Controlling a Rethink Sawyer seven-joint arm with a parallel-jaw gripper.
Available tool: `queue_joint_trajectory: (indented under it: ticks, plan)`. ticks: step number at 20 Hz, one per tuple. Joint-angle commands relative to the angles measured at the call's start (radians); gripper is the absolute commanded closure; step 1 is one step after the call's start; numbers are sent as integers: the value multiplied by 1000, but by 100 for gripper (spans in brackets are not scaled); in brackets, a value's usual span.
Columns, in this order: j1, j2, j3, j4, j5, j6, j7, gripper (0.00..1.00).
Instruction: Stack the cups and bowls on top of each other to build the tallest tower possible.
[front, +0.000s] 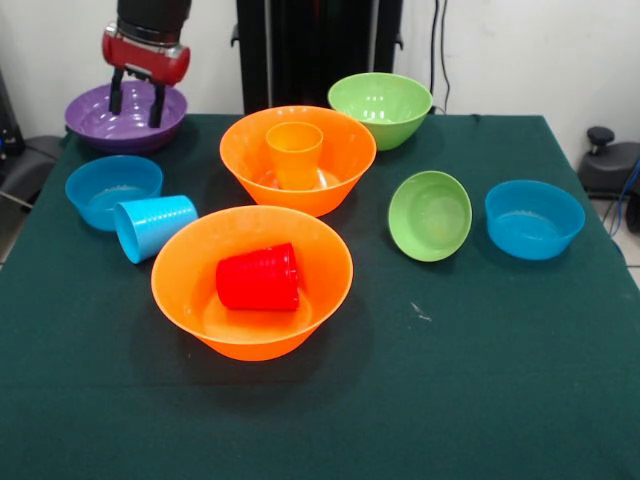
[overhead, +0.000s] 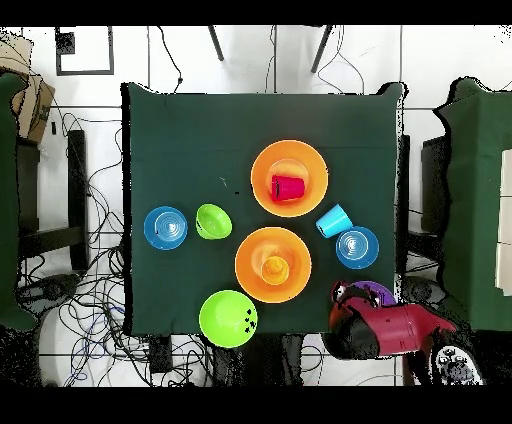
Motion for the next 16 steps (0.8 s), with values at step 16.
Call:
queue_joint_trajectory:
  ticks: [16]
  plan:
    - [97,92,46,-59,16,-40,60,0]
